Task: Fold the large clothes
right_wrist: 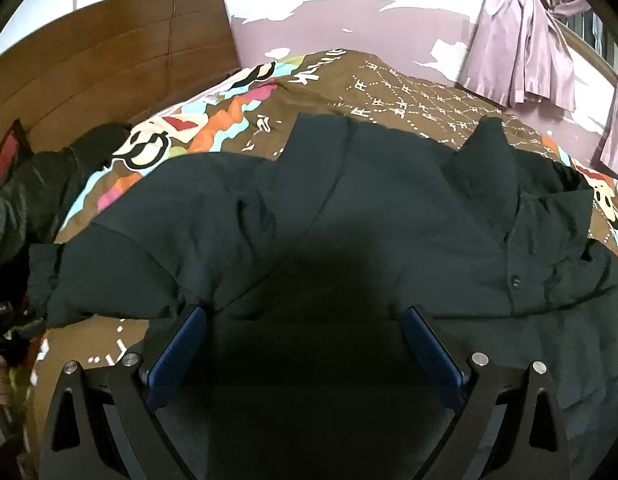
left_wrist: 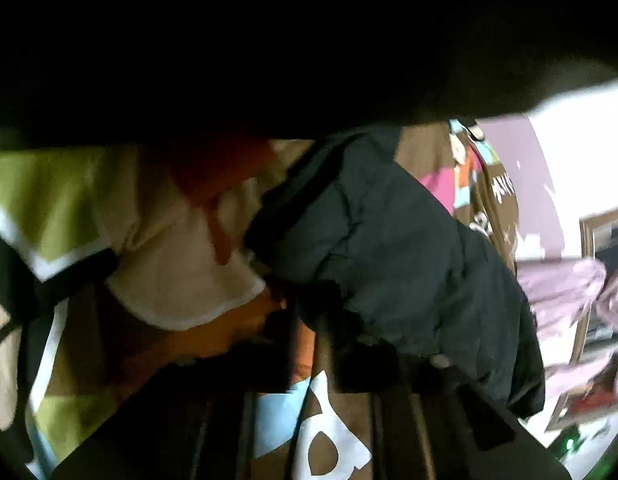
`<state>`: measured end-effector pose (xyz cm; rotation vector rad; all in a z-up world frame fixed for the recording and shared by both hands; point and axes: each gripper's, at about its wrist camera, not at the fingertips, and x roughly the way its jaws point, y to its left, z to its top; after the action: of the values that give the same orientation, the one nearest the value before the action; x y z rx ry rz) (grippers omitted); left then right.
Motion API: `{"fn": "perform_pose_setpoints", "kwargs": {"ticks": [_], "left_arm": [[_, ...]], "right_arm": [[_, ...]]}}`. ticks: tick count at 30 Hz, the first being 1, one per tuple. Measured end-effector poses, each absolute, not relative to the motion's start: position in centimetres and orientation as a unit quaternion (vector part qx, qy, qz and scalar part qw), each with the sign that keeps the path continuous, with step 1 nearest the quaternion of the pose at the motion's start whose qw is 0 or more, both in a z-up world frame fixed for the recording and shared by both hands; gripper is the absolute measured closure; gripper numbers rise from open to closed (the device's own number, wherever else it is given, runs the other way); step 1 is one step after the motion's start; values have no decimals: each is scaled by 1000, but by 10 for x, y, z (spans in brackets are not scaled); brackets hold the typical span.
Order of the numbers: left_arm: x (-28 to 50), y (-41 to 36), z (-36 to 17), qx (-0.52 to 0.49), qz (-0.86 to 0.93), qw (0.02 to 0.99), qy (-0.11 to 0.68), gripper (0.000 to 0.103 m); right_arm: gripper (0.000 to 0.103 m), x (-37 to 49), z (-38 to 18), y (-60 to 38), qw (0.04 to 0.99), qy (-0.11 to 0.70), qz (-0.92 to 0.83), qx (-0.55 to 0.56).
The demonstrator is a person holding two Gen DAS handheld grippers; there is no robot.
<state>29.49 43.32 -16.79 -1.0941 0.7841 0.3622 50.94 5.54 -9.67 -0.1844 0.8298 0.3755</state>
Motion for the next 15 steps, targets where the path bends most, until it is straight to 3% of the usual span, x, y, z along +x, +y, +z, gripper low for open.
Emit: {"fn": "perform_pose_setpoints", "kwargs": {"ticks": [10,15], "left_arm": [[286,393,-122,-377,168,844,342,103],[285,326,-77,-228,161,912,302,103]], "right_arm": [[0,514,-119,48,895,399,191,-49],[0,504,-106,34,902,391,181,-24]]}}
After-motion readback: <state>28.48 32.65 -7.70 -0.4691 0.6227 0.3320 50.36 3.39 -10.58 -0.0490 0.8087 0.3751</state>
